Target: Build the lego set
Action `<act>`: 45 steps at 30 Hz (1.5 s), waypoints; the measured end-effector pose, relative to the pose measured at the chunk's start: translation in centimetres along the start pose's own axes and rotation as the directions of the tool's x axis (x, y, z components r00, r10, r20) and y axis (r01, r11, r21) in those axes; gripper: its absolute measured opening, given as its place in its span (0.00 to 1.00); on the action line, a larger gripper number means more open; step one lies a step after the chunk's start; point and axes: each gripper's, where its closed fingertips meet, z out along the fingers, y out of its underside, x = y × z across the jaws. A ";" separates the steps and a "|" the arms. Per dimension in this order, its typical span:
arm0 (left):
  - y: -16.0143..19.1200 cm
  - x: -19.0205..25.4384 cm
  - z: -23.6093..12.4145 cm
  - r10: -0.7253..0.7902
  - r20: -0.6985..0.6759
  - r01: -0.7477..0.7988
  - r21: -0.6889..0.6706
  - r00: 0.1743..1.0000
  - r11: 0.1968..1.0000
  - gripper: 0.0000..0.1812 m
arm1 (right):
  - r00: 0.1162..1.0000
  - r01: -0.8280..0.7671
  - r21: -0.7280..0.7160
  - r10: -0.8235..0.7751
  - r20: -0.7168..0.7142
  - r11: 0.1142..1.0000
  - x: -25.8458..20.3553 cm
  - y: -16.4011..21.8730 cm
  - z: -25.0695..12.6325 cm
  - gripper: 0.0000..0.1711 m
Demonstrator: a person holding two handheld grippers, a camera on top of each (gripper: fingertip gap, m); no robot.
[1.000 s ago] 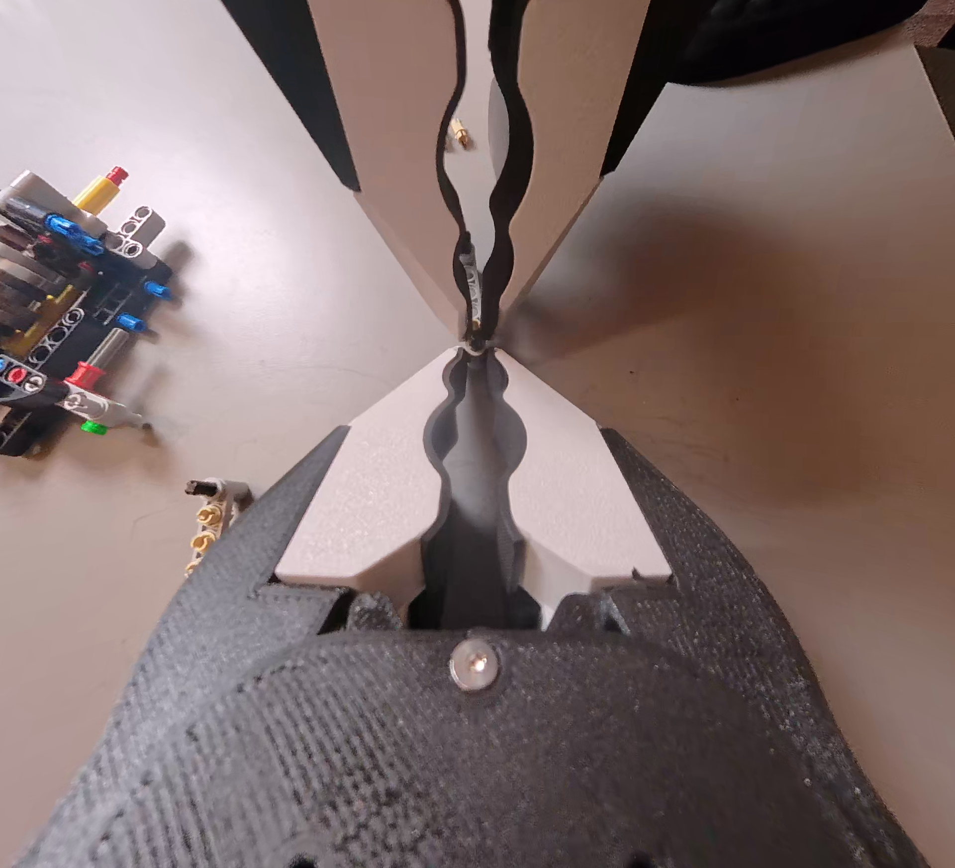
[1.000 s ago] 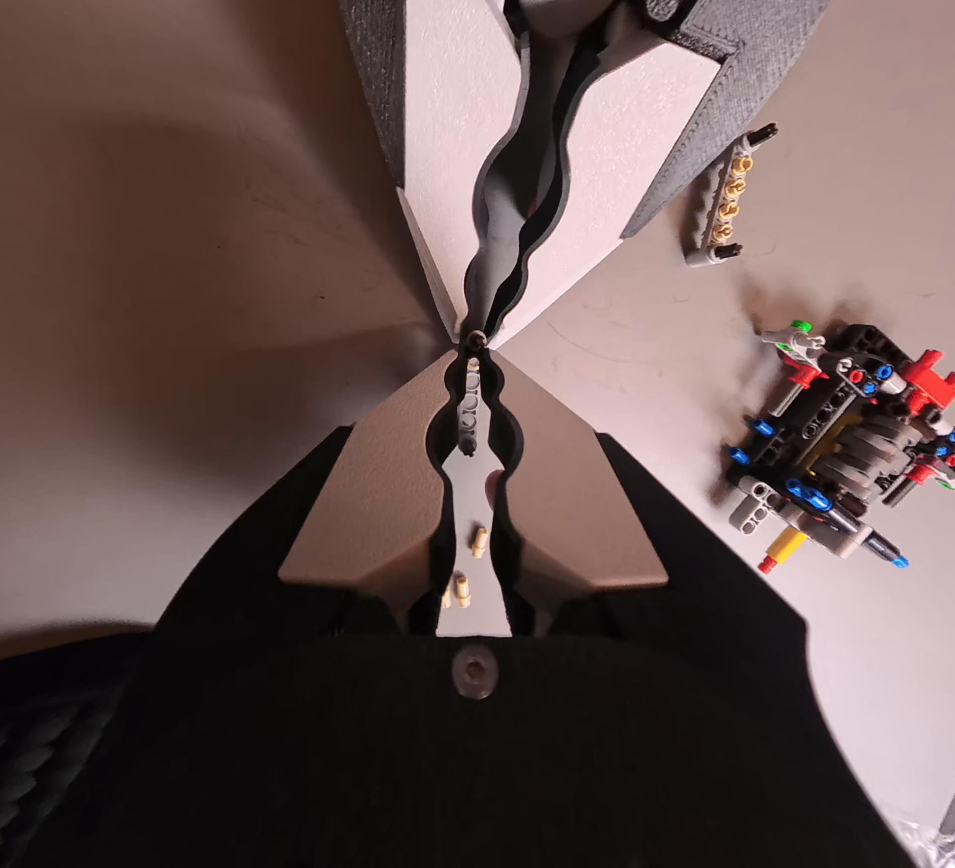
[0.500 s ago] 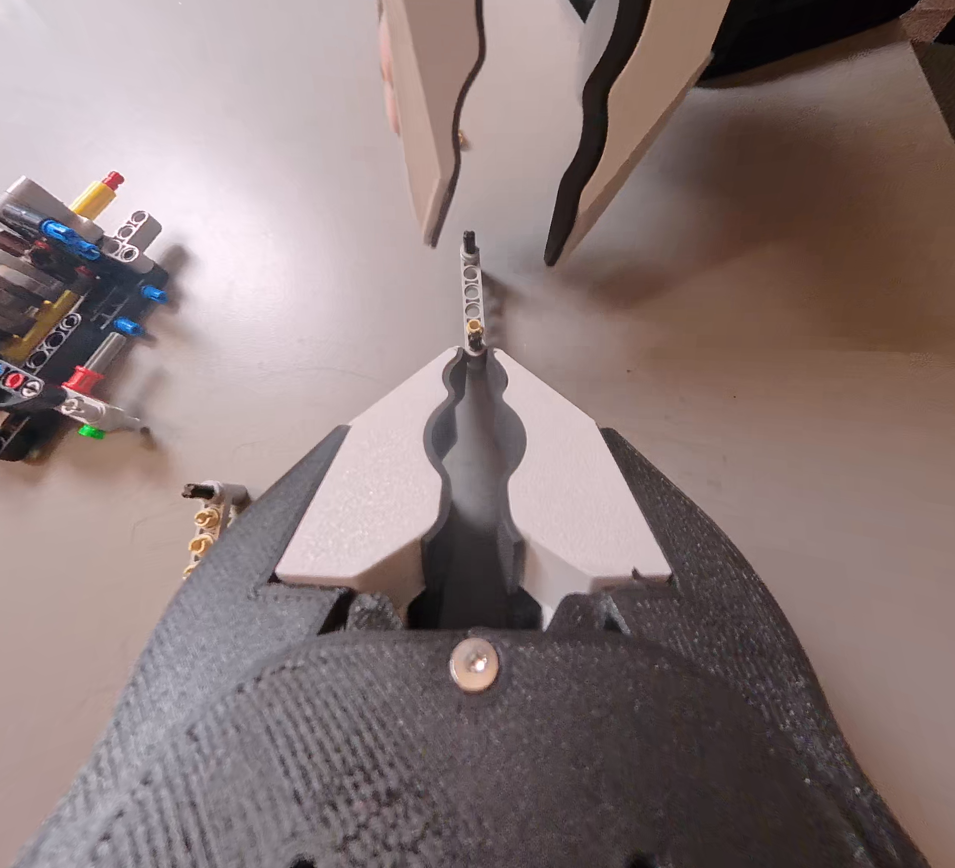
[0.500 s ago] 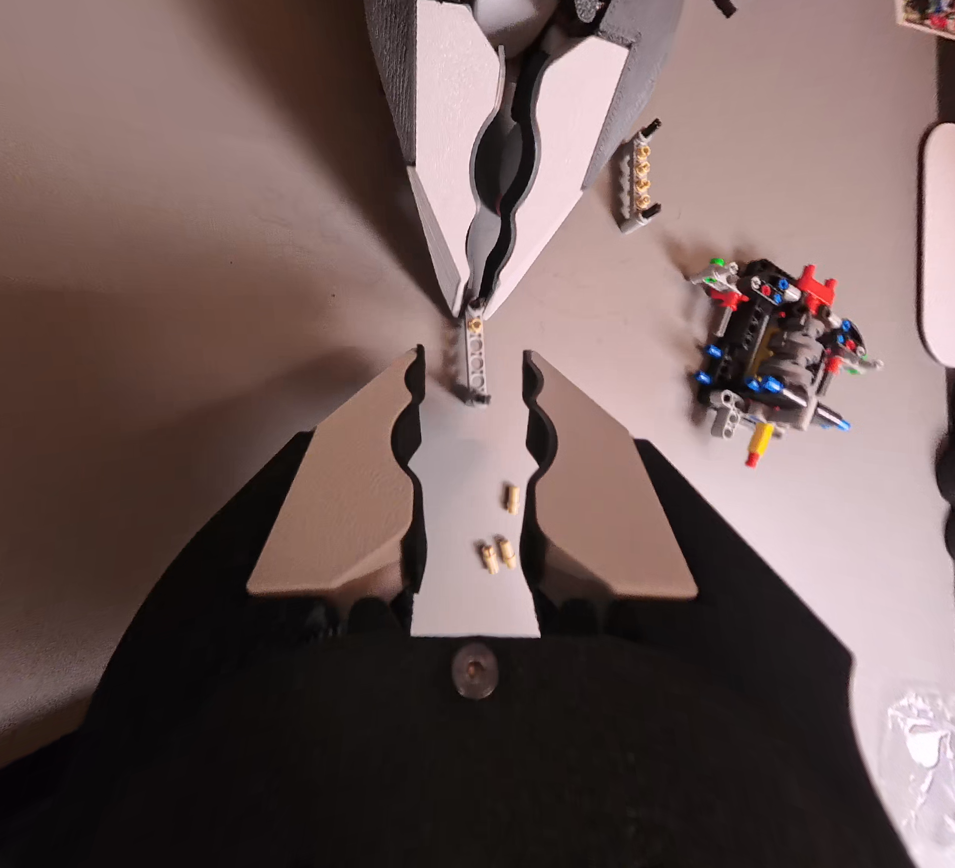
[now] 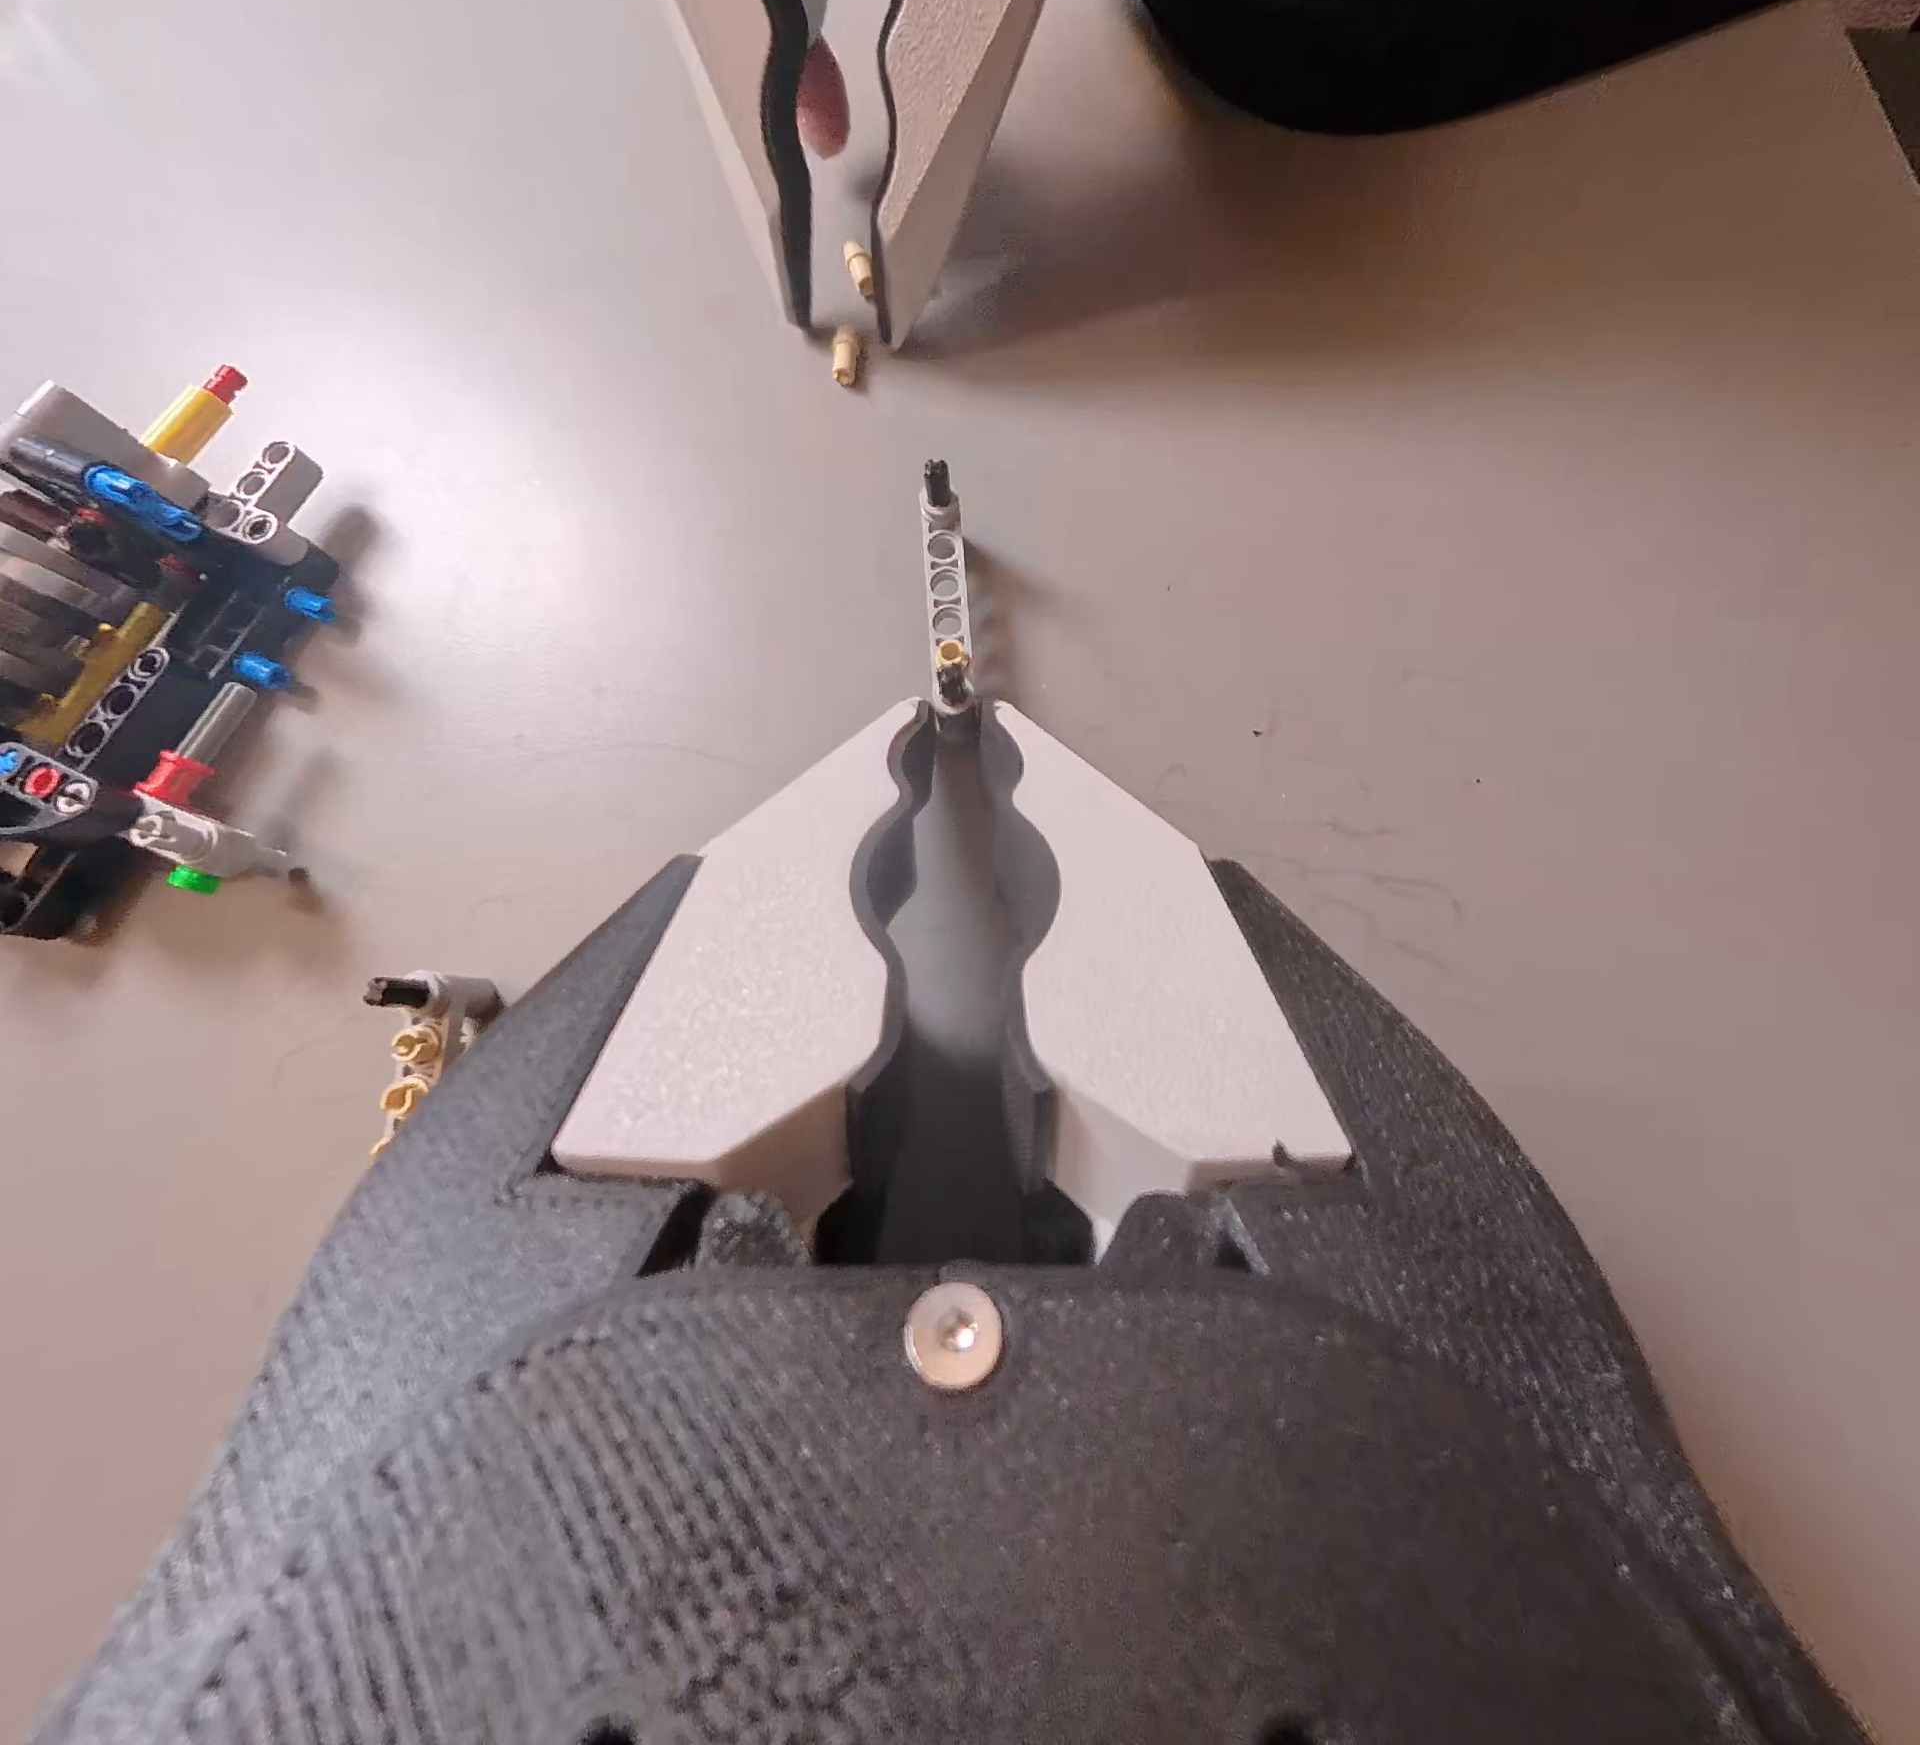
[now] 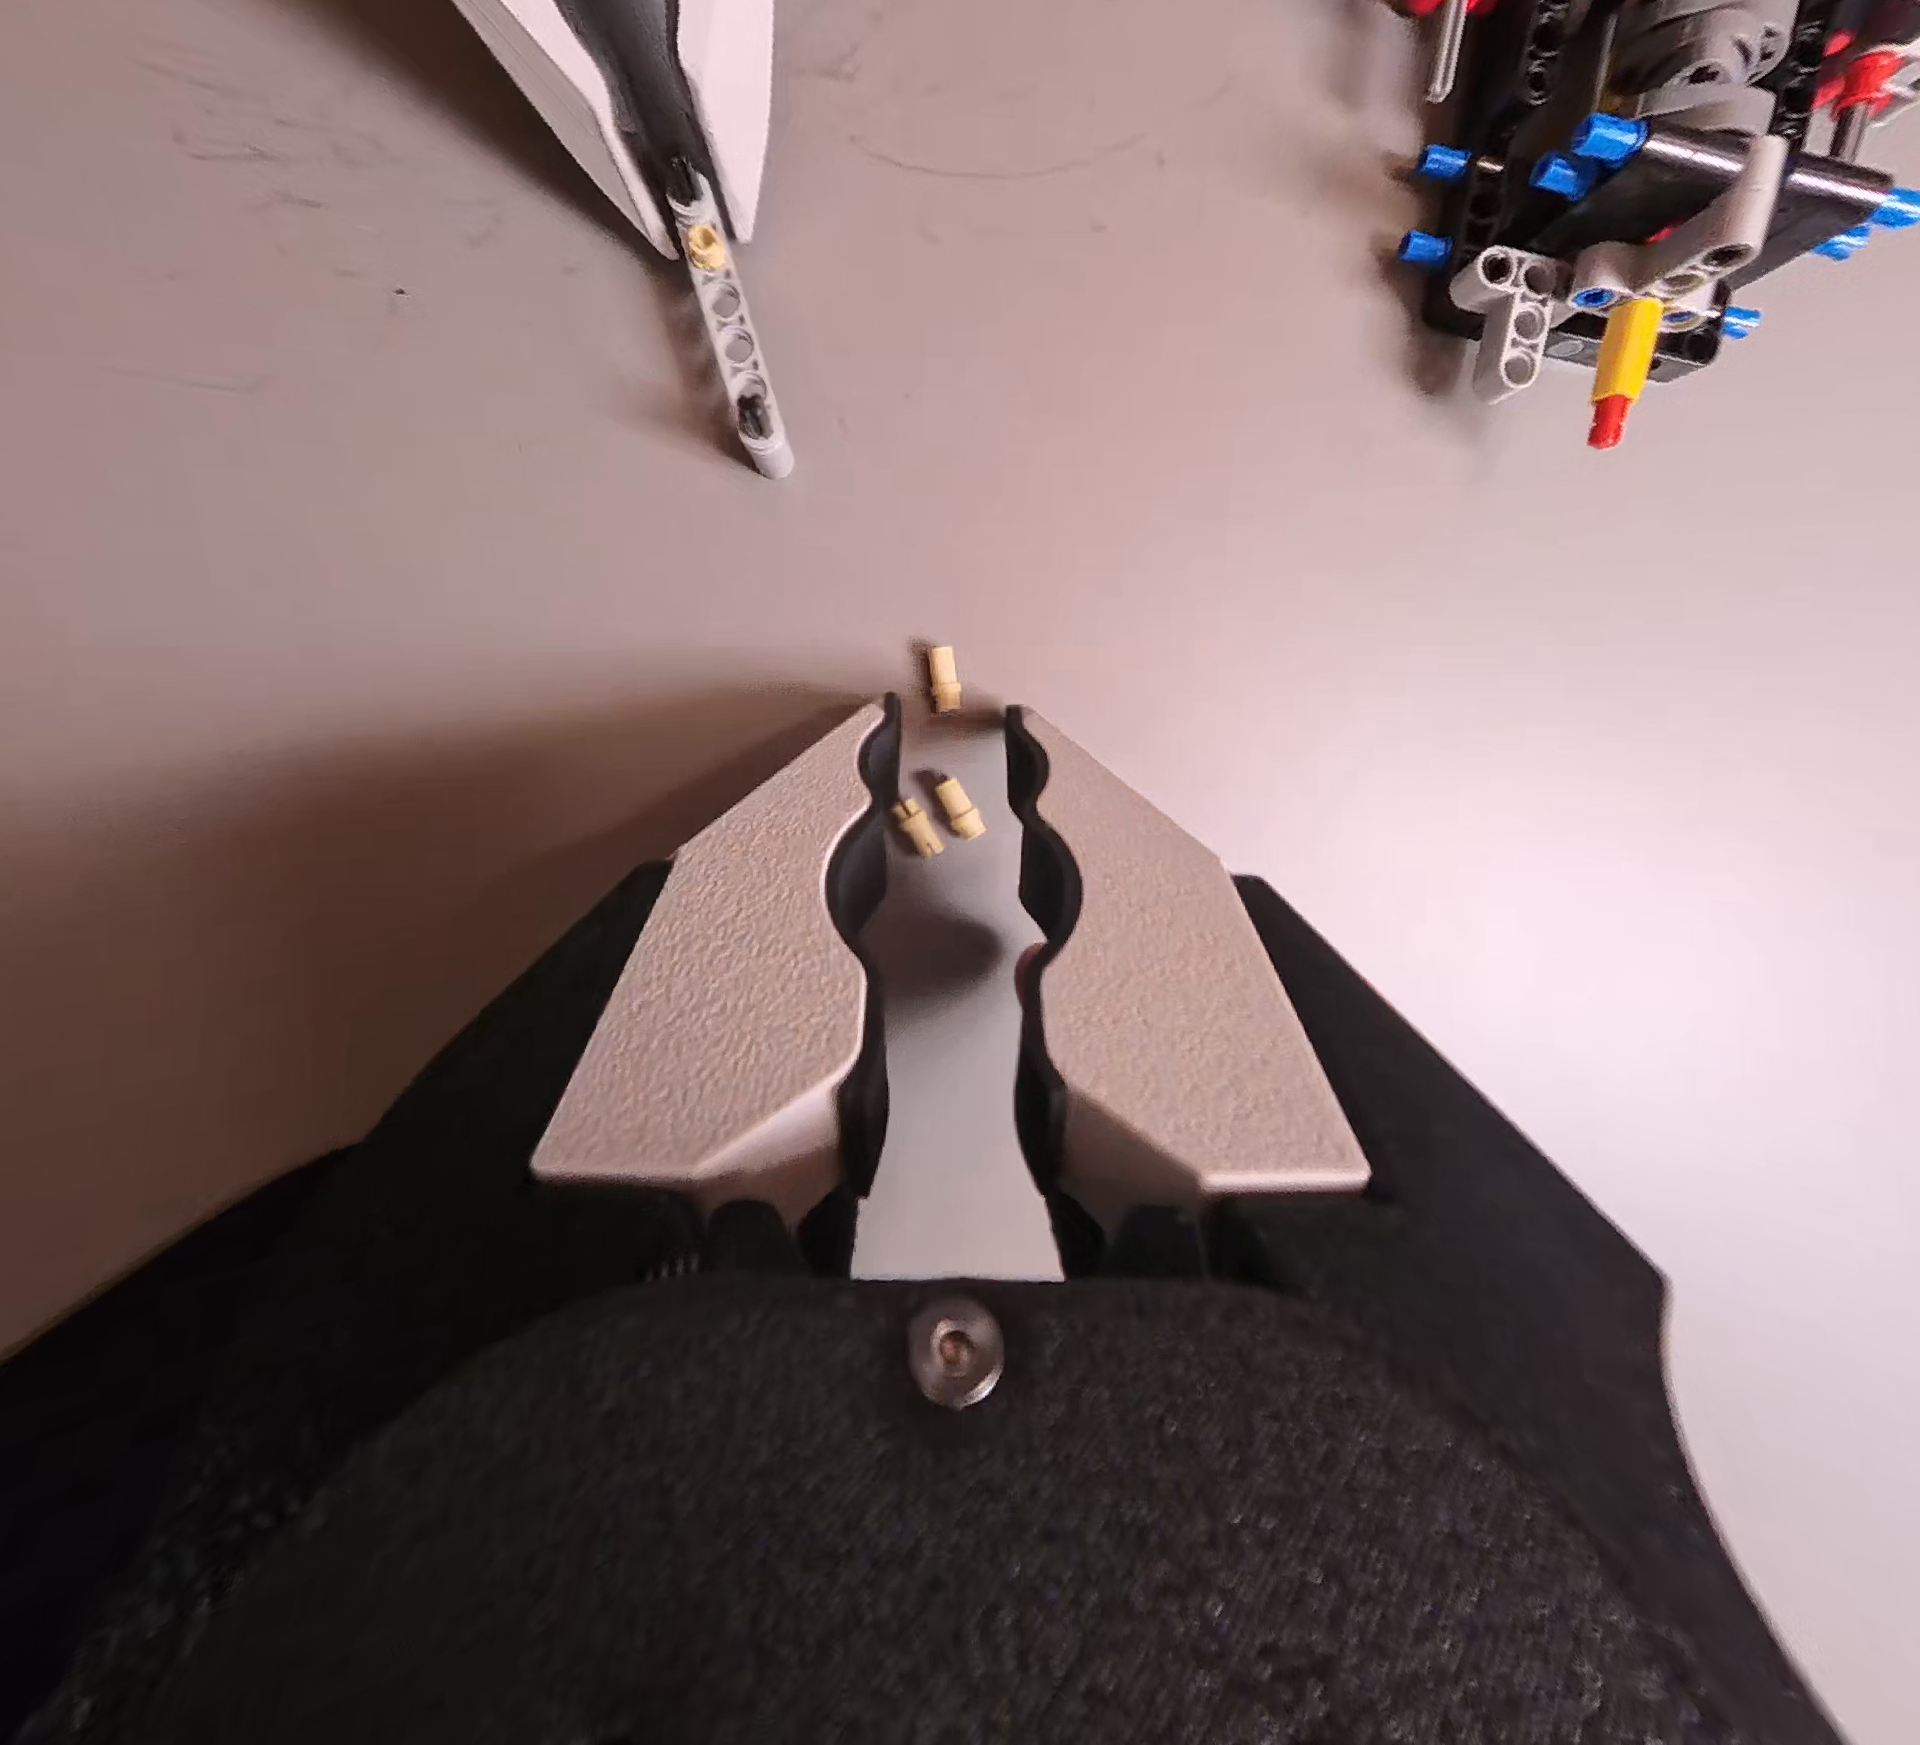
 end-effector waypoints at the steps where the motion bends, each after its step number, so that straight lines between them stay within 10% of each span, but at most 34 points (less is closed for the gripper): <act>1: 0.0 0.0 0.0 0.005 0.003 -0.005 0.000 1.000 1.000 0.06 | 1.000 0.004 0.005 -0.004 0.011 1.000 -0.1 -0.2 0.2 0.07; 9: -2.1 0.4 -2.2 -0.125 -0.075 0.136 0.168 0.989 0.976 0.12 | 0.995 0.093 0.232 -0.080 -0.066 0.968 -1.8 -4.5 -2.0 0.02; 15: -7.3 2.3 -5.8 -0.327 -0.401 0.480 0.377 0.856 0.792 0.14 | 0.889 0.408 0.281 -0.308 -0.338 0.869 -5.1 -10.5 -5.1 0.02; 36: -9.5 3.9 -8.5 -0.314 -0.689 0.690 0.370 0.653 0.622 0.01 | 0.714 0.632 0.203 -0.461 -0.527 0.748 -7.8 -13.4 -7.1 0.02; 45: -10.3 5.1 -10.1 -0.217 -0.759 0.692 0.386 0.614 0.609 0.01 | 0.809 0.563 0.431 -0.365 -0.460 0.705 -9.2 -14.5 -8.4 0.03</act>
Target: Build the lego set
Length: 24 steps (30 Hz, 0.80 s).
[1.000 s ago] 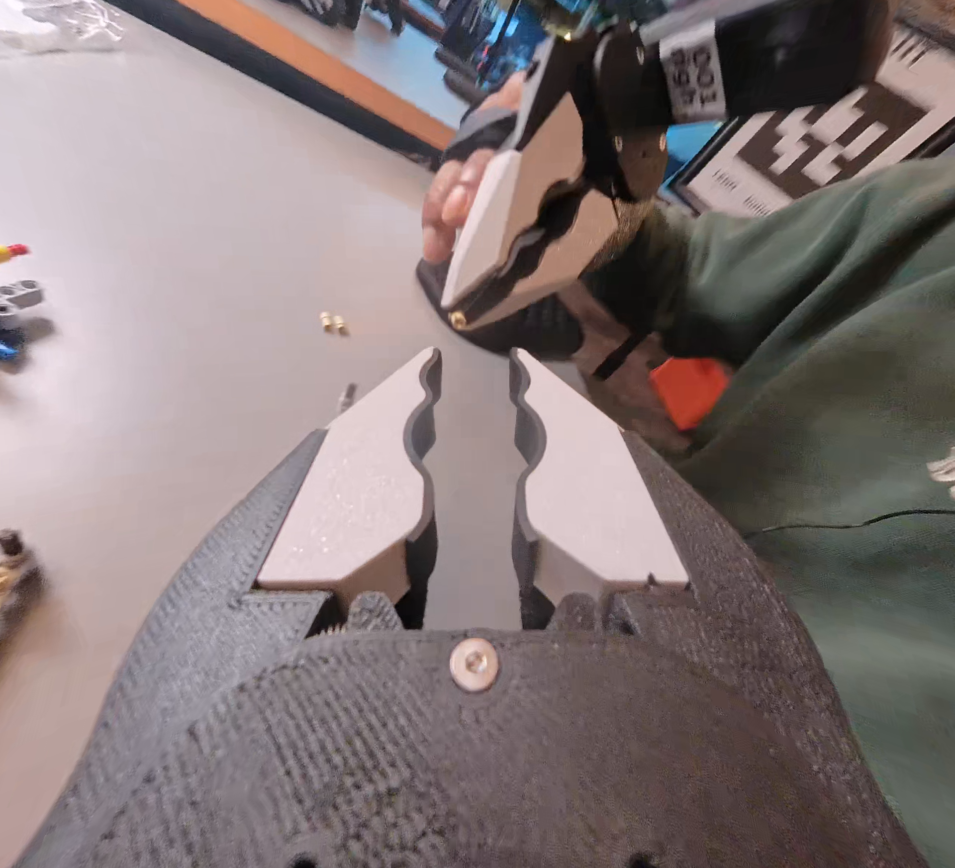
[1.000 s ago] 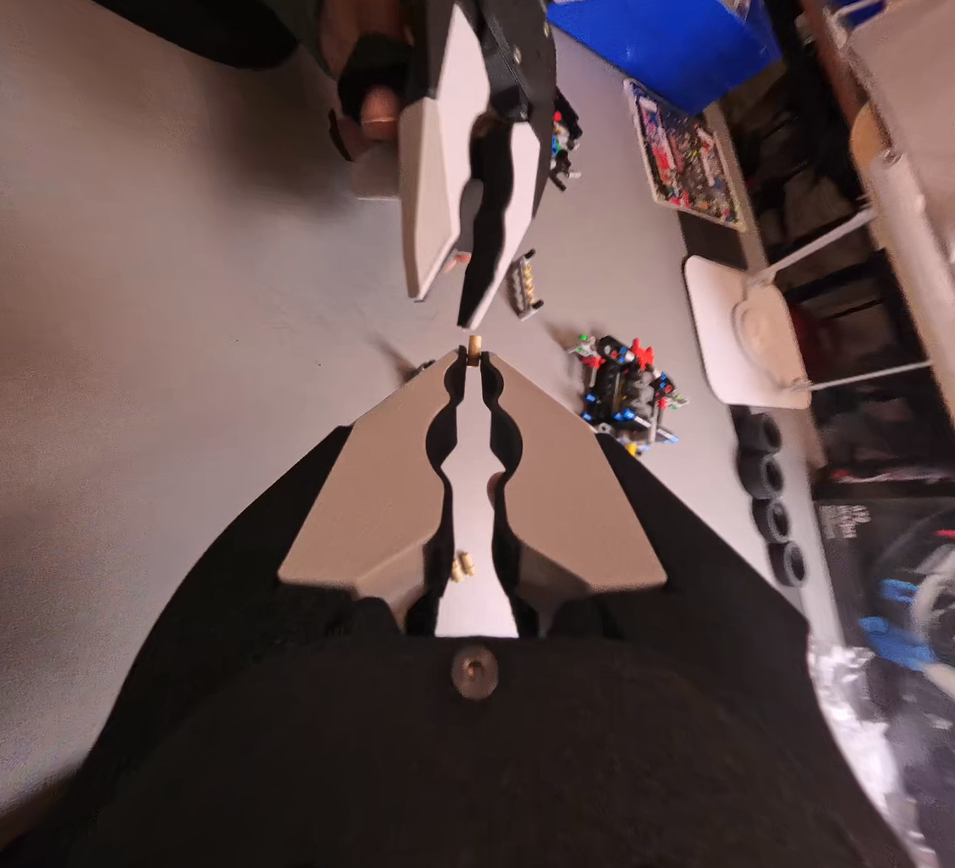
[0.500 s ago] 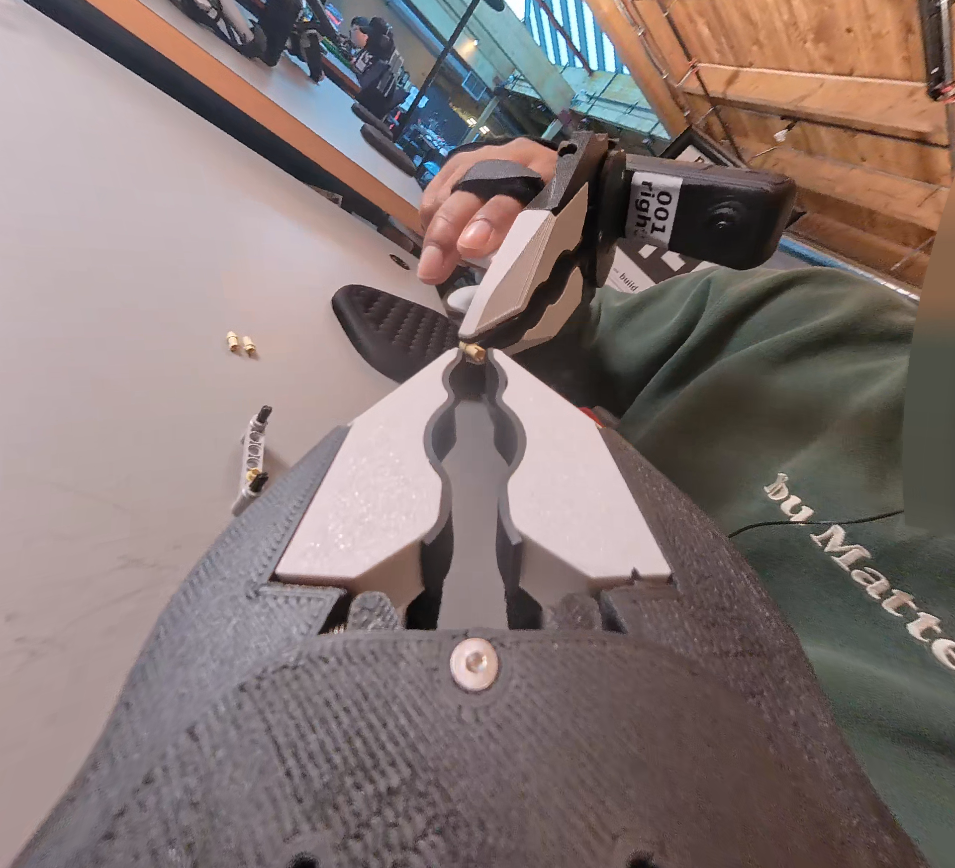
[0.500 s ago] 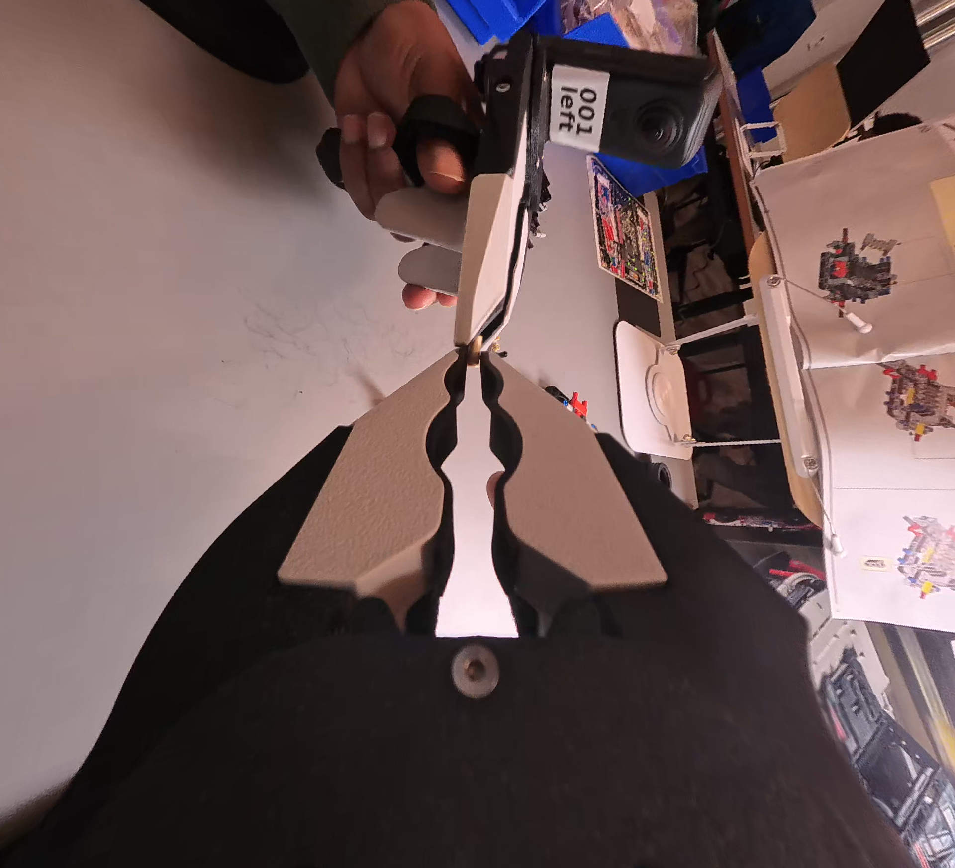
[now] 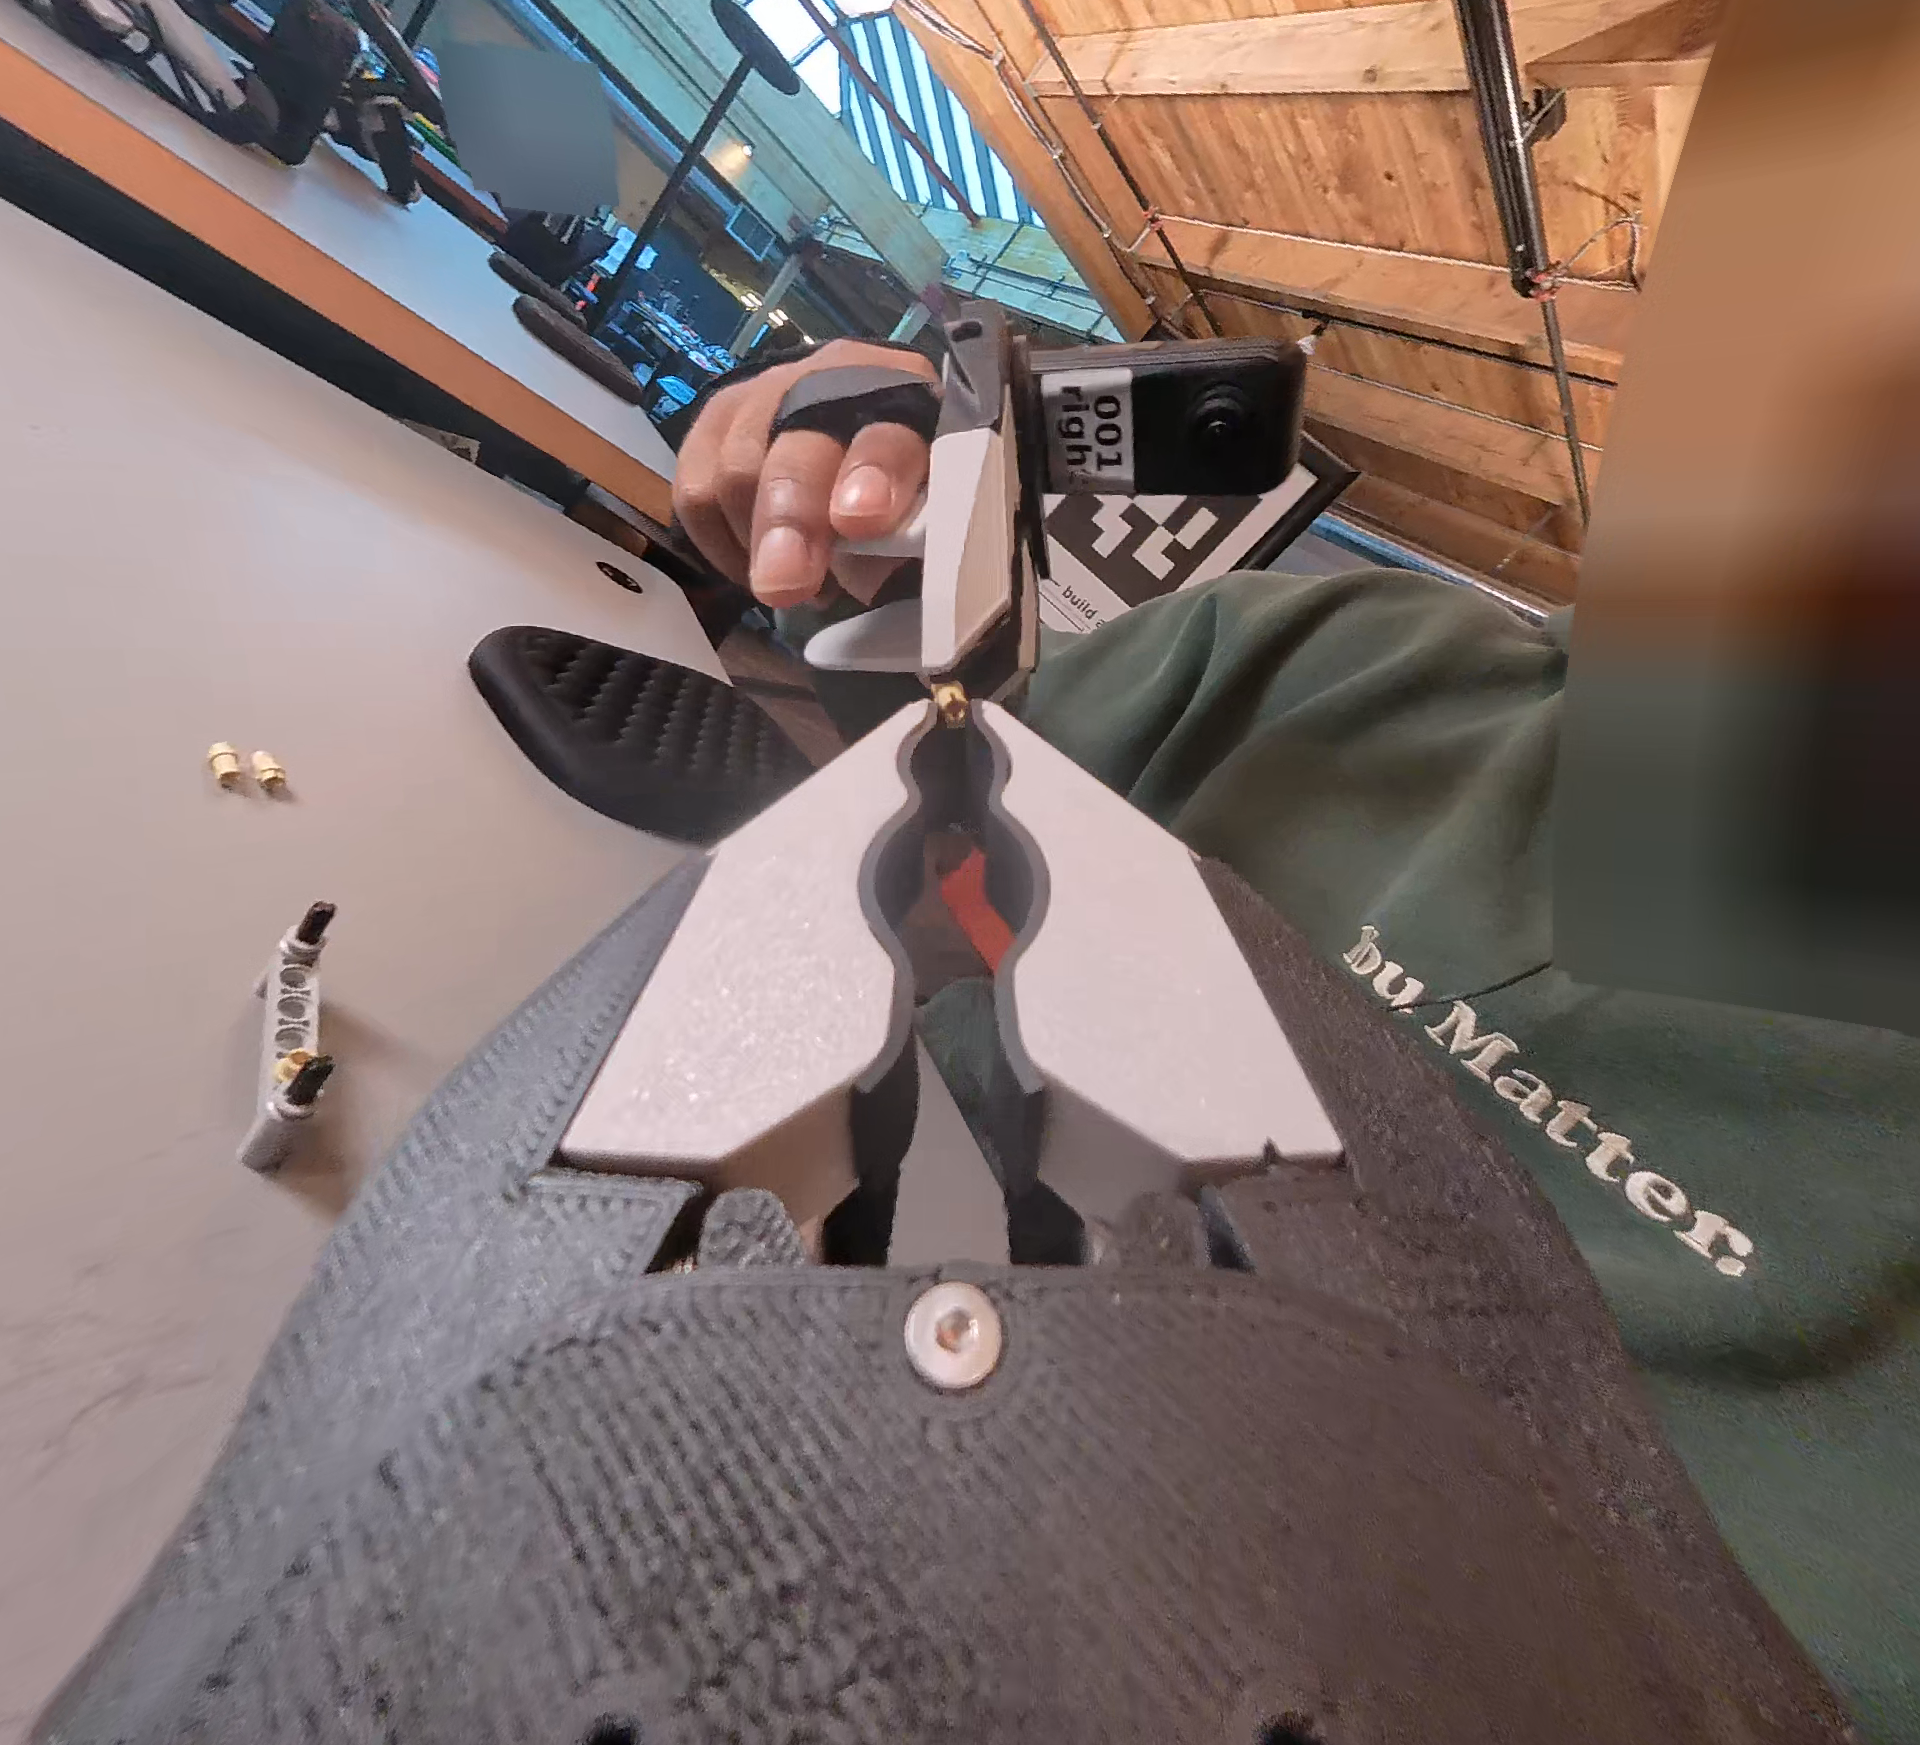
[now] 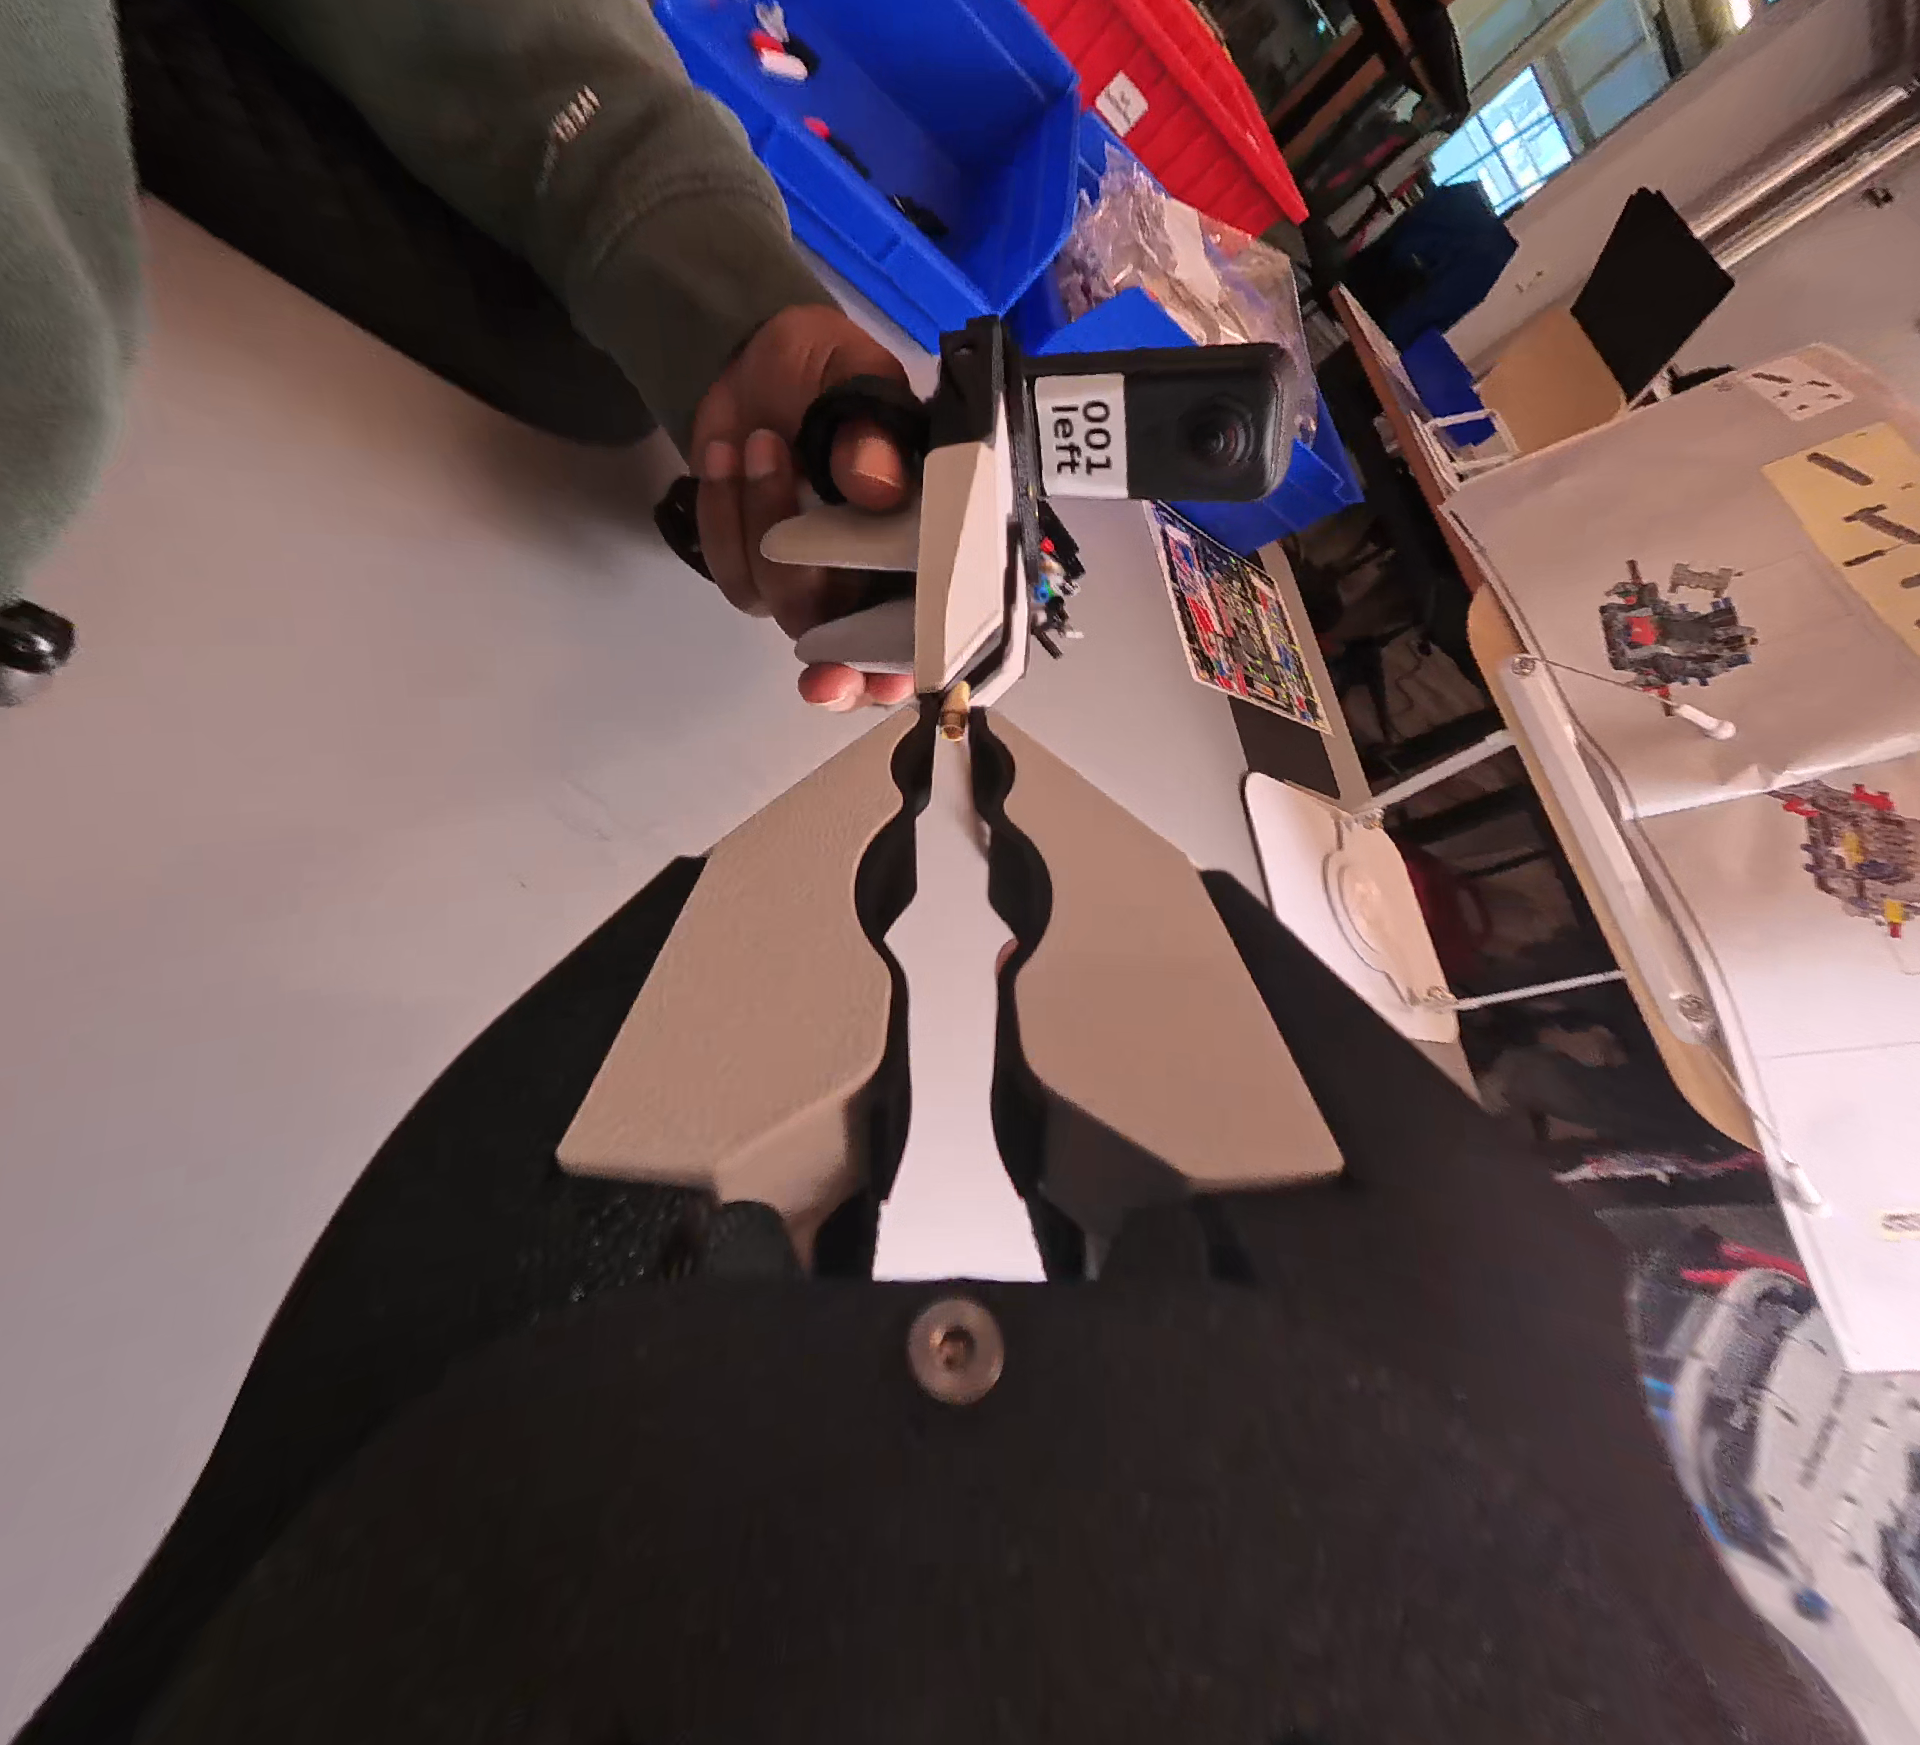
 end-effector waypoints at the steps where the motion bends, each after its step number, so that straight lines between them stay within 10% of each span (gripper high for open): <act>1: 0.0 0.2 0.0 -0.001 -0.012 0.001 -0.001 1.000 1.000 0.01 | 1.000 -0.013 0.015 0.013 0.009 1.000 -0.1 -0.2 0.0 0.03; 24: -0.3 0.3 -0.1 -0.013 -0.007 0.014 0.017 1.000 1.000 0.02 | 0.992 -0.082 -0.011 0.083 0.091 0.997 -0.3 -0.4 0.1 0.02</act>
